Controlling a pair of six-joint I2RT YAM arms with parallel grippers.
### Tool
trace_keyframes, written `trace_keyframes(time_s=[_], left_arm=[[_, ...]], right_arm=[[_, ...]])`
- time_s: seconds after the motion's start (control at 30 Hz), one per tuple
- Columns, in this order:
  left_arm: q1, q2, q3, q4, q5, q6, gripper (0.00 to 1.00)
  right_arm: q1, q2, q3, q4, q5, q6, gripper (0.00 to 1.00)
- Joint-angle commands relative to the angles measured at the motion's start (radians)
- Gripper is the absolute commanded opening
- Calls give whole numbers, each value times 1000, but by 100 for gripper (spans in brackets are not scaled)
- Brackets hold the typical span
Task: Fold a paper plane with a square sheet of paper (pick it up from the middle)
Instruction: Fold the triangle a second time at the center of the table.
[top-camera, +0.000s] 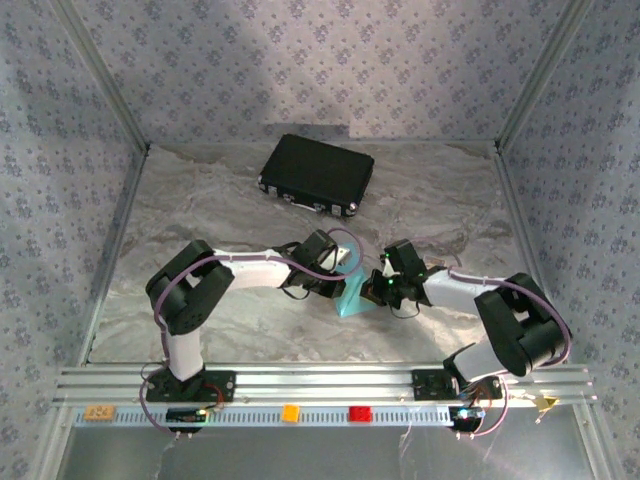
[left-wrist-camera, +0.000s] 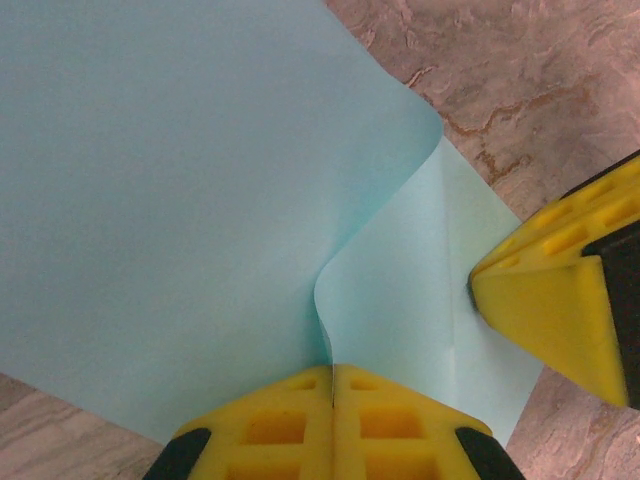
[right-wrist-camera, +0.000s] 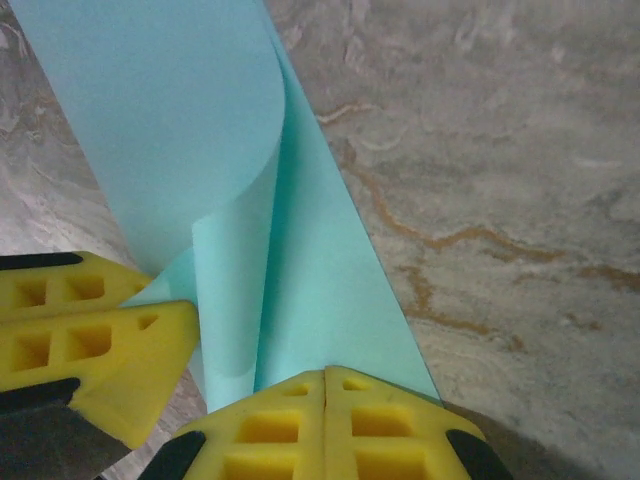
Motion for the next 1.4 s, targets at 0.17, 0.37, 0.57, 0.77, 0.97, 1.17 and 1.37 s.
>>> trace_keyframes(time_s=[0.17,0.37,0.57,0.77,0.97,1.17,1.37], left_arm=[[5,-48,-12,-21,-31,17,0],[5,-55,-24,-19,-40,15,0],[4,-53,-20,-29,-46,19,0],[5,-55,-18,-17,-58,17,0],[5,-53,-13,-19,-63,23,0],[5,-59,-19,-15,-73,21,0],[5,-67,-28,-2,-74,18,0]], right_arm=[[2,25,-28,-49,47,13,4],[2,26,-25,-47,46,12,4],[2,26,-27,-43,46,15,4],[2,27,-25,-43,42,14,4],[2,26,-27,-43,42,14,4],[1,31,-27,-40,41,15,4],[1,32,-27,-43,43,15,4]])
